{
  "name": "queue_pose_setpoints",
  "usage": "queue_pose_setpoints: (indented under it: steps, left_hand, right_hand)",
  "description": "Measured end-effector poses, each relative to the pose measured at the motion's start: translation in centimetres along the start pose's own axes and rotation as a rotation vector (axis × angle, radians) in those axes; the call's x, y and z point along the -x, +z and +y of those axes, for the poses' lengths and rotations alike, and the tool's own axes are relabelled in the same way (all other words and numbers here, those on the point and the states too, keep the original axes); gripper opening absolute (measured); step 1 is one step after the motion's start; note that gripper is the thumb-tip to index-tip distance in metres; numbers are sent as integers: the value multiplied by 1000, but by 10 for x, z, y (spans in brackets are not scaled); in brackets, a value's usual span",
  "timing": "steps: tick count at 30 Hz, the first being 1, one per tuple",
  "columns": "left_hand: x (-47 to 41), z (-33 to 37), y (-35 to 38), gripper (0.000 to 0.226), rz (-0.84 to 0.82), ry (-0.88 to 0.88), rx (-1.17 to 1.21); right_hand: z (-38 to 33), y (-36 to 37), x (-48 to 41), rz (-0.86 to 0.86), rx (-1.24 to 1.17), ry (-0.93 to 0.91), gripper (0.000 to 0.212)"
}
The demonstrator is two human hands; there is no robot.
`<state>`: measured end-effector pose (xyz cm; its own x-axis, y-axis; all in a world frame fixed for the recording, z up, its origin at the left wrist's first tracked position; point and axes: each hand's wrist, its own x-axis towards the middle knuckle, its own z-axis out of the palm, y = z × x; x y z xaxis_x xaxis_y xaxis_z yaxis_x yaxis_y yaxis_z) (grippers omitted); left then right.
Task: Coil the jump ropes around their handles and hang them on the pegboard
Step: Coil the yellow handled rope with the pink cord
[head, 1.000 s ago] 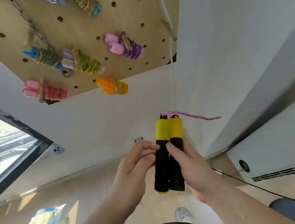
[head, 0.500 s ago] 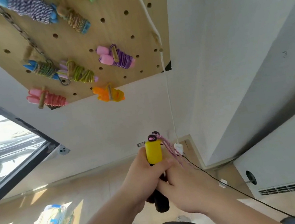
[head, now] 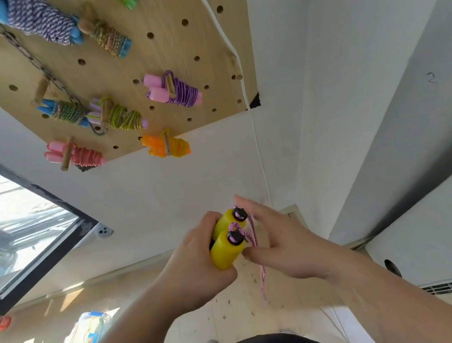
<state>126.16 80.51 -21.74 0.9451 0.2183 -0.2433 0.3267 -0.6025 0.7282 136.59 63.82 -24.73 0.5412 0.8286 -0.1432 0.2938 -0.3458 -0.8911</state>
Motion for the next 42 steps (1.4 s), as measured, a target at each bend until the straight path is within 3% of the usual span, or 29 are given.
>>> queue_pose_setpoints:
  steps: [3,6,10,14,16,19,25,32,35,38,40,42]
  left_hand:
    - [-1,0,-5,46,24,4,9]
    - [-1,-5,-15,45,48,25,-48]
    - [0,-12,-26,48,155,2,-43]
    - [0,-4,-17,40,111,-38,443]
    - [-3,0,-14,37,127,-56,734]
    - [-8,5,-15,24,144,-62,974]
    - [-18,18,-12,25,253,-75,1364]
    - [-20,26,2,17,462,-151,1344]
    - [-20,27,-1,27,499,-111,1270]
    - [-18,27,-7,32,464,-74,1224]
    - [-17,26,-10,36,433,-36,1272]
    - [-17,25,-13,32,409,13,1303]
  right_hand:
    - [0,5,-4,4,-41,3,36]
    - [3,6,-5,28,-54,5,14]
    - [0,5,-2,62,-43,-17,24]
    - [-10,22,-1,130,-3,-124,53]
    - [-11,31,-5,192,-44,-144,47]
    - [-15,37,-9,324,-66,-159,35]
    - [-18,57,-11,444,47,-181,42]
    - [-20,49,-15,430,369,-255,52]
    - [-16,48,-13,354,269,-258,55]
    - [-14,51,-6,413,108,-255,44]
    - [-13,53,-7,448,-41,-99,30]
    - [-14,53,-7,348,-166,111,31]
